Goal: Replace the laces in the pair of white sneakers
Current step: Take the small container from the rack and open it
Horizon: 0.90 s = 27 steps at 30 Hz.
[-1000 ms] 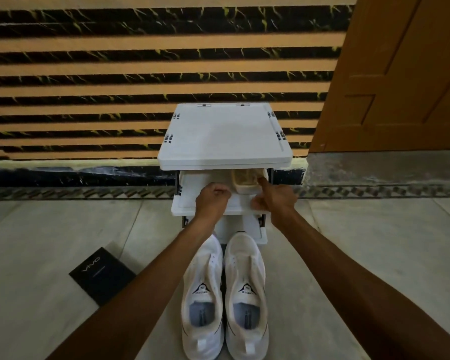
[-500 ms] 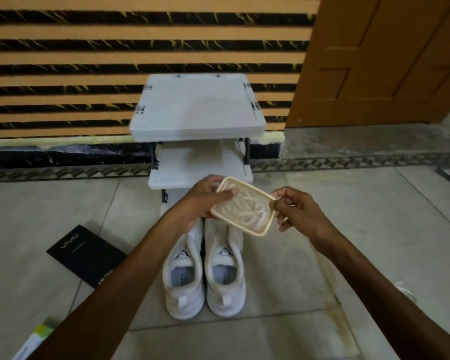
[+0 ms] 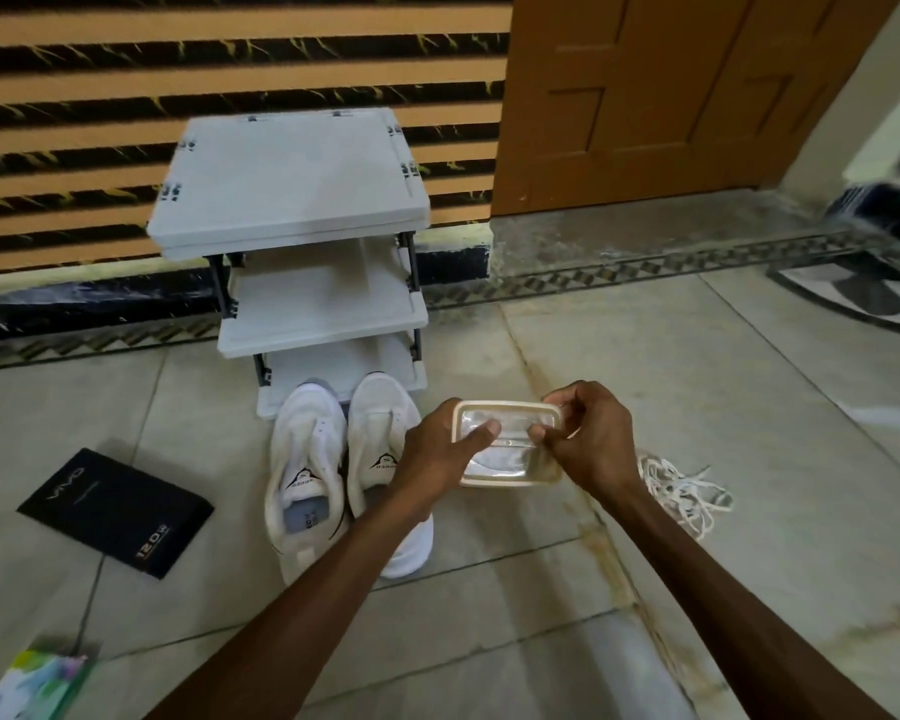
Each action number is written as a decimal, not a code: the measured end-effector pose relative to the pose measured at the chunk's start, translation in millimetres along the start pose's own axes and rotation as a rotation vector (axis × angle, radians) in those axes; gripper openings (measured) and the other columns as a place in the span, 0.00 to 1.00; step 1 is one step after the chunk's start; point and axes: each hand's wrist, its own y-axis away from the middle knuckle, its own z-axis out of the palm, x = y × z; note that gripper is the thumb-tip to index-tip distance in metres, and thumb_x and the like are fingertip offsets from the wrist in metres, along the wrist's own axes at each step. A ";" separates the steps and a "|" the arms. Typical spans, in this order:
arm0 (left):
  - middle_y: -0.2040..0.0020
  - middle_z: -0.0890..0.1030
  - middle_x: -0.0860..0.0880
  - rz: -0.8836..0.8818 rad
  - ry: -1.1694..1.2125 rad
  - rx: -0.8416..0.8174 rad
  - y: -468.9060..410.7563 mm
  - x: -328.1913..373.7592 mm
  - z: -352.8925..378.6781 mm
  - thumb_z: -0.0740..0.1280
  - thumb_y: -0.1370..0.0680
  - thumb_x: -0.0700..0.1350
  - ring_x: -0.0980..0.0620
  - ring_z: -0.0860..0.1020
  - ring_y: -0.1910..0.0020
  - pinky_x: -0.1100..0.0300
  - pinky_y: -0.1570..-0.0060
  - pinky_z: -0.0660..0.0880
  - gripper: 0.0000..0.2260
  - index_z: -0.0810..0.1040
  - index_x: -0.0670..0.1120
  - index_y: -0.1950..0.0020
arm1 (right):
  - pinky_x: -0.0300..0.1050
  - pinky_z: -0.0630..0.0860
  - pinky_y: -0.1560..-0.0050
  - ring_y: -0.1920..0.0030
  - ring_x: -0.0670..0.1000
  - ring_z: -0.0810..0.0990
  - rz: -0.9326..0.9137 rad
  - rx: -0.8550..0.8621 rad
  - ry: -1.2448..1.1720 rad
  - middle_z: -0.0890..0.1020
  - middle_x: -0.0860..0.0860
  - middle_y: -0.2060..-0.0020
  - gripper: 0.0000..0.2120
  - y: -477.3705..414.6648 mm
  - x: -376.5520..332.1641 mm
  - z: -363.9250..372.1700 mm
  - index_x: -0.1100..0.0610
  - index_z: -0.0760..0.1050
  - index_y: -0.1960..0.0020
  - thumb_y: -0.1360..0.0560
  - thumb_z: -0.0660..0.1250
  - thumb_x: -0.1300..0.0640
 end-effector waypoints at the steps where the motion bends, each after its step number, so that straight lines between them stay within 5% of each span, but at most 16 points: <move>1: 0.53 0.84 0.55 0.005 0.028 0.006 -0.3 0.0 0.5 0.72 0.27 0.59 0.56 0.81 0.51 0.54 0.50 0.78 0.12 0.79 0.55 0.47 | 0.42 0.77 0.60 0.63 0.46 0.79 0.006 -0.002 -0.020 0.80 0.46 0.60 0.16 -0.4 0.7 -0.4 0.52 0.80 0.53 0.37 0.80 0.59; 8: 0.50 0.84 0.53 0.017 0.206 0.131 1.5 2.2 2.9 0.72 0.24 0.52 0.51 0.82 0.49 0.46 0.46 0.79 0.10 0.78 0.54 0.44 | 0.46 0.83 0.63 0.64 0.53 0.83 0.425 -0.164 -0.507 0.82 0.55 0.64 0.11 3.9 0.5 -2.3 0.62 0.80 0.57 0.35 0.80 0.64; 14: 0.55 0.83 0.57 0.155 0.060 0.265 8.2 9.9 13.0 0.73 0.25 0.51 0.62 0.80 0.55 0.71 0.56 0.74 0.11 0.79 0.52 0.44 | 0.44 0.81 0.67 0.62 0.58 0.85 0.557 -0.042 -0.510 0.83 0.60 0.58 0.09 4.2 0.2 3.6 0.65 0.79 0.59 0.35 0.79 0.67; 18: 0.58 0.81 0.60 0.233 0.030 0.334 11.9 8.0 22.5 0.73 0.25 0.50 0.68 0.78 0.56 0.76 0.57 0.71 0.11 0.79 0.51 0.45 | 0.48 0.83 0.65 0.66 0.55 0.85 0.571 0.025 -0.447 0.83 0.58 0.59 0.10 4.8 4.8 8.3 0.62 0.79 0.60 0.36 0.79 0.66; 23: 0.55 0.82 0.57 0.251 0.013 0.337 12.2 6.6 22.5 0.72 0.24 0.52 0.59 0.80 0.54 0.68 0.54 0.75 0.11 0.78 0.52 0.44 | 0.43 0.81 0.66 0.64 0.54 0.84 0.519 -0.048 -0.483 0.82 0.57 0.59 0.11 1.7 12.1 6.4 0.62 0.77 0.59 0.35 0.79 0.65; 27: 0.48 0.83 0.47 -0.204 0.289 0.023 4.2 19.9 4.4 0.67 0.26 0.64 0.48 0.83 0.50 0.48 0.54 0.81 0.19 0.76 0.51 0.45 | 0.46 0.82 0.63 0.62 0.52 0.82 0.342 -0.223 -0.562 0.78 0.57 0.58 0.10 -0.4 20.2 -8.3 0.63 0.74 0.57 0.31 0.76 0.67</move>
